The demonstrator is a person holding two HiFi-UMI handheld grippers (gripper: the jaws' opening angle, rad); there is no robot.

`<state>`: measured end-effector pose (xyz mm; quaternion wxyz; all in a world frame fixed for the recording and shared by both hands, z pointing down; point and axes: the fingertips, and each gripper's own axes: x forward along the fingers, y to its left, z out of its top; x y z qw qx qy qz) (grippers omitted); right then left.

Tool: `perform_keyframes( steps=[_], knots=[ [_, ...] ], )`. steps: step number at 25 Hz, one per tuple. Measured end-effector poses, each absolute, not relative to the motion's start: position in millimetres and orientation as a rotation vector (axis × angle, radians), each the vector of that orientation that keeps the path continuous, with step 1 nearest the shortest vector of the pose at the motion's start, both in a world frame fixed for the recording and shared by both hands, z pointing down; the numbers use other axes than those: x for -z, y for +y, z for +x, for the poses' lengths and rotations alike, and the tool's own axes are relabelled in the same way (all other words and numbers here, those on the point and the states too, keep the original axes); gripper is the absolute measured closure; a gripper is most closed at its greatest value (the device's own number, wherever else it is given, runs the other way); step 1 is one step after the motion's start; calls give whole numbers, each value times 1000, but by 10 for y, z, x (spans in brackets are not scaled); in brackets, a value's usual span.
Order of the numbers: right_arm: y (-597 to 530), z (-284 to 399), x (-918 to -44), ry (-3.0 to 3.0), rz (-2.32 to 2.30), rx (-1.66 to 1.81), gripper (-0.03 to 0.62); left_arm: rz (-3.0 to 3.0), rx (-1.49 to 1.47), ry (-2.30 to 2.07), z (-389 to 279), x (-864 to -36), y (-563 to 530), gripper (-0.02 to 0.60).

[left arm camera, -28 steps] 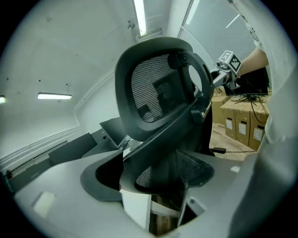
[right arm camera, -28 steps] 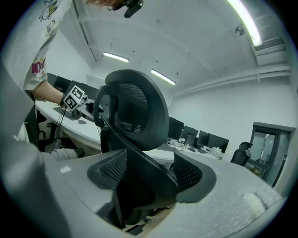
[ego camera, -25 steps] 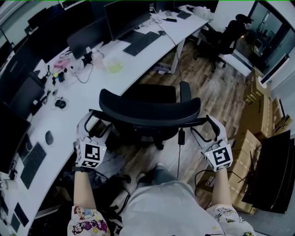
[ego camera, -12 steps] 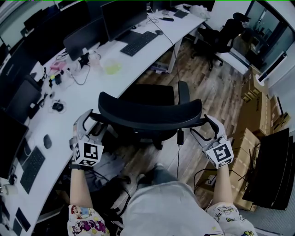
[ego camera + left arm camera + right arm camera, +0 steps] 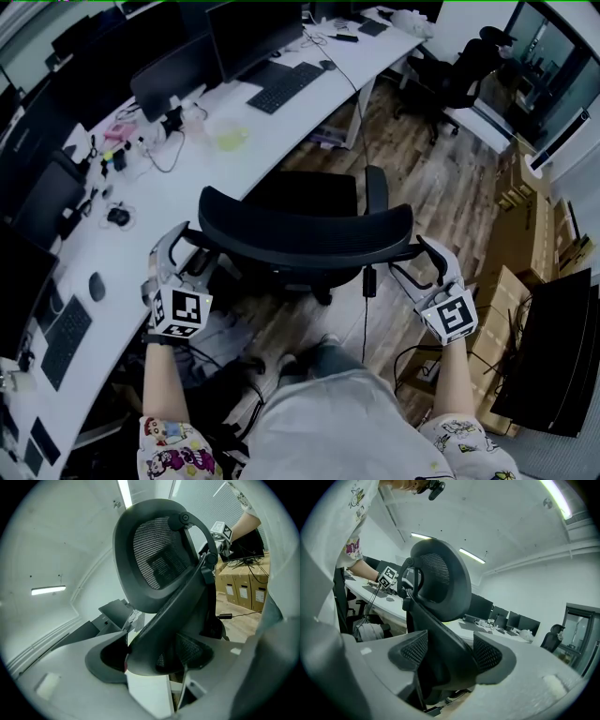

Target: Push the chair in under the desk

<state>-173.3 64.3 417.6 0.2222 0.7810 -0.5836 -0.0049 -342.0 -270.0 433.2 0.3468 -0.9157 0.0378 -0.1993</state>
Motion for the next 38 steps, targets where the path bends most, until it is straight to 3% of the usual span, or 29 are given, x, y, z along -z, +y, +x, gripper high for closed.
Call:
perform_keyframes(
  steps=[38],
  knots=[
    [95, -268, -4154, -1815, 2000, 123, 318, -2356, 680, 390, -2344, -4388, -3057, 256]
  ],
)
